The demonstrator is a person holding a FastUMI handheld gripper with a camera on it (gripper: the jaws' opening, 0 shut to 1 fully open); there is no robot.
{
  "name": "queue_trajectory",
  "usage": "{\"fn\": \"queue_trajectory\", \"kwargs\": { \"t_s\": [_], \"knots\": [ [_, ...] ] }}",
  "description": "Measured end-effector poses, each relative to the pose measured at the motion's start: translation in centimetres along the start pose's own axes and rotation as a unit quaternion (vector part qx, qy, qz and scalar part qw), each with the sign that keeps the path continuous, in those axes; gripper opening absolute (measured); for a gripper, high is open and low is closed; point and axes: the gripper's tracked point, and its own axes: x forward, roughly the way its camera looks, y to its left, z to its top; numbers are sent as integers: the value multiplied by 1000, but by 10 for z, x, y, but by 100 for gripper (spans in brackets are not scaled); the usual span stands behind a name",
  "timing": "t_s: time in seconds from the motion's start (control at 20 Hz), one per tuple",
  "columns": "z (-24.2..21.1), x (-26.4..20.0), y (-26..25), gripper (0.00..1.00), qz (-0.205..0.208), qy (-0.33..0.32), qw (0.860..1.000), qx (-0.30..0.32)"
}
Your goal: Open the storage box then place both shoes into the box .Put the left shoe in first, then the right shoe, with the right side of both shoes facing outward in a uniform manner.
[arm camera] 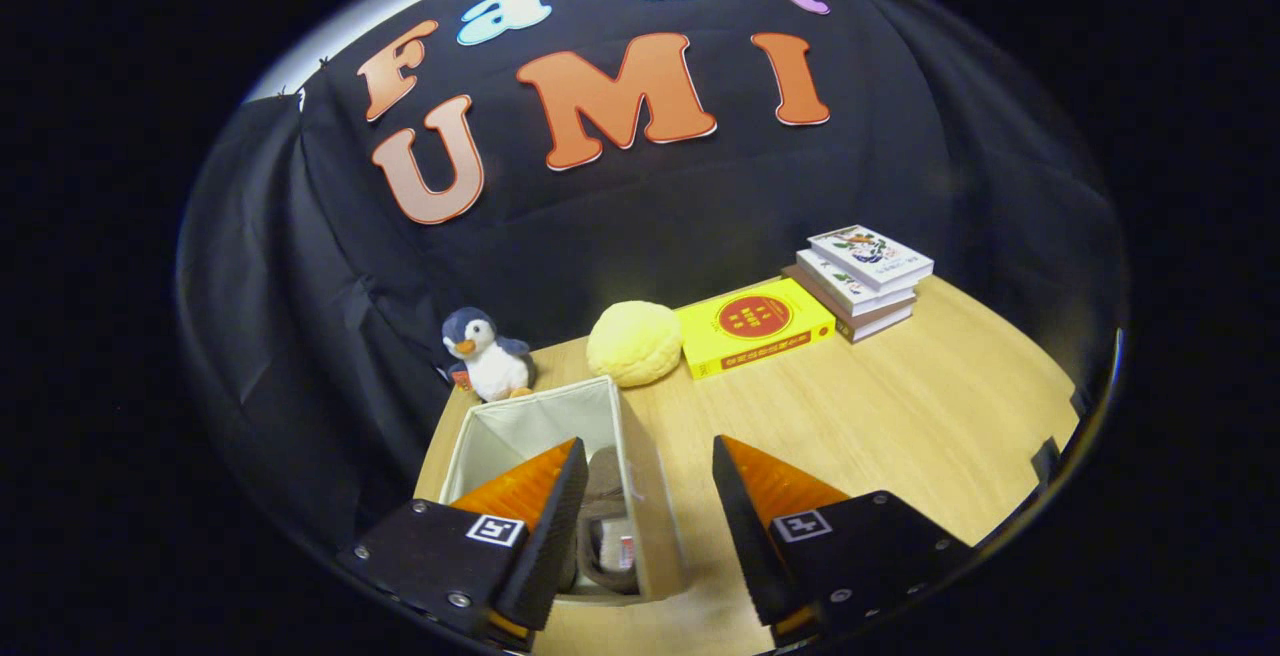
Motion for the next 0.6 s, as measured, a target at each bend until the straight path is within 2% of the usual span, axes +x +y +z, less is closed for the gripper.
{"fn": "queue_trajectory", "kwargs": {
  "t_s": [0.1,0.2,0.6],
  "knots": [
    [17,-8,-18,88,-12,-17,1000,-14],
    [37,-17,-36,97,-21,-34,999,-27],
    [96,-47,-106,98,-43,-89,993,-67]
  ]
}}
